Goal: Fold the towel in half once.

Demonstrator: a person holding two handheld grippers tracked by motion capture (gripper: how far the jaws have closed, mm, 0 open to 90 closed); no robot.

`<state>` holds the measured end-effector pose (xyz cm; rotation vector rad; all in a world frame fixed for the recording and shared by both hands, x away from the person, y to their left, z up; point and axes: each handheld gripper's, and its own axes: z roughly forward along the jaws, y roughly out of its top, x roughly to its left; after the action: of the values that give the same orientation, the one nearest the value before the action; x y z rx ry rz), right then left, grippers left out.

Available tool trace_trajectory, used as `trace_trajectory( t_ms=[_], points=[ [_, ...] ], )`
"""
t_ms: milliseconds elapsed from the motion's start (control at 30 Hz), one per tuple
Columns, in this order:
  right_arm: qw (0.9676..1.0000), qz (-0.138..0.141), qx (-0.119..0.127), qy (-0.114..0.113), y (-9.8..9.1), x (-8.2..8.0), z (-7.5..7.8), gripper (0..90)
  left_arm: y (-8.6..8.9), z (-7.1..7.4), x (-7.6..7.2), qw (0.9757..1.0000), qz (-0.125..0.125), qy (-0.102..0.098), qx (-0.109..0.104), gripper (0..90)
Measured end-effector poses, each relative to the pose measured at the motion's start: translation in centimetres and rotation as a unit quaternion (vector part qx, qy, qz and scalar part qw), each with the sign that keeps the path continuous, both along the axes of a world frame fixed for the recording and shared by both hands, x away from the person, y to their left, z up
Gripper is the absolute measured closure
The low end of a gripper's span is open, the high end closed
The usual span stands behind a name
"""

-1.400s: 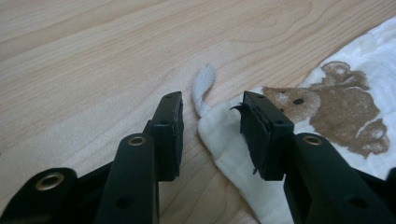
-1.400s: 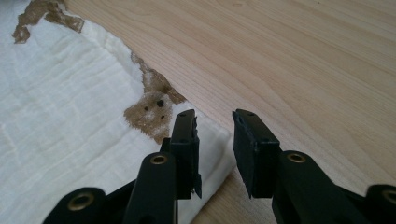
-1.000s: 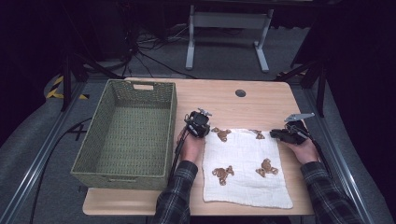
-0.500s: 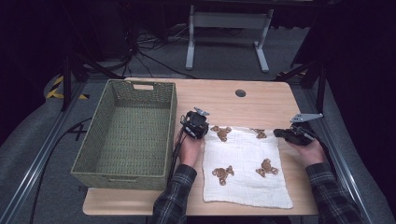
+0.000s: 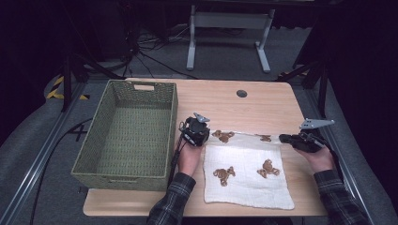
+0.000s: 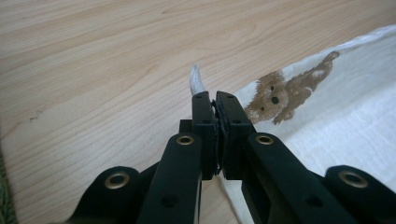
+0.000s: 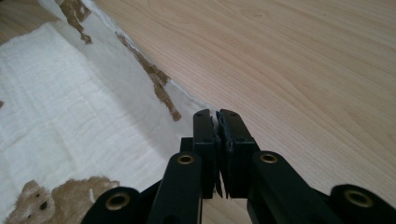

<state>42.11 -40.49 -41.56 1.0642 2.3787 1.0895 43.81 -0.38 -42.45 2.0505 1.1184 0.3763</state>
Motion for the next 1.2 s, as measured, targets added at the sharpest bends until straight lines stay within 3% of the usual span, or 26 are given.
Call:
trace_trajectory(
  t_ms=[367,733,967,1100,1200],
  points=[
    [0.9998,0.018,0.007,0.007,0.1,-2.0,0.3,86.3,-0.4,0.8,-1.9,0.9998,-0.017,-0.002,0.011,87.1],
    [0.9994,0.029,0.018,0.002,-0.4,-4.2,0.8,86.5,-0.7,1.4,-4.6,0.9991,-0.041,0.000,0.004,87.1],
    [0.9987,0.042,0.029,0.005,-0.3,-5.8,0.9,86.4,-0.4,1.8,-6.7,0.9985,-0.053,-0.007,0.013,87.2],
    [0.9983,0.050,0.026,0.016,-0.1,-6.7,0.3,86.3,-0.1,1.6,-7.8,0.9979,-0.059,-0.017,0.022,87.3],
    [0.9977,0.056,0.024,0.029,0.0,-7.4,-0.1,86.3,-0.1,1.3,-8.7,0.9977,-0.064,-0.013,0.018,87.3]
  ],
)
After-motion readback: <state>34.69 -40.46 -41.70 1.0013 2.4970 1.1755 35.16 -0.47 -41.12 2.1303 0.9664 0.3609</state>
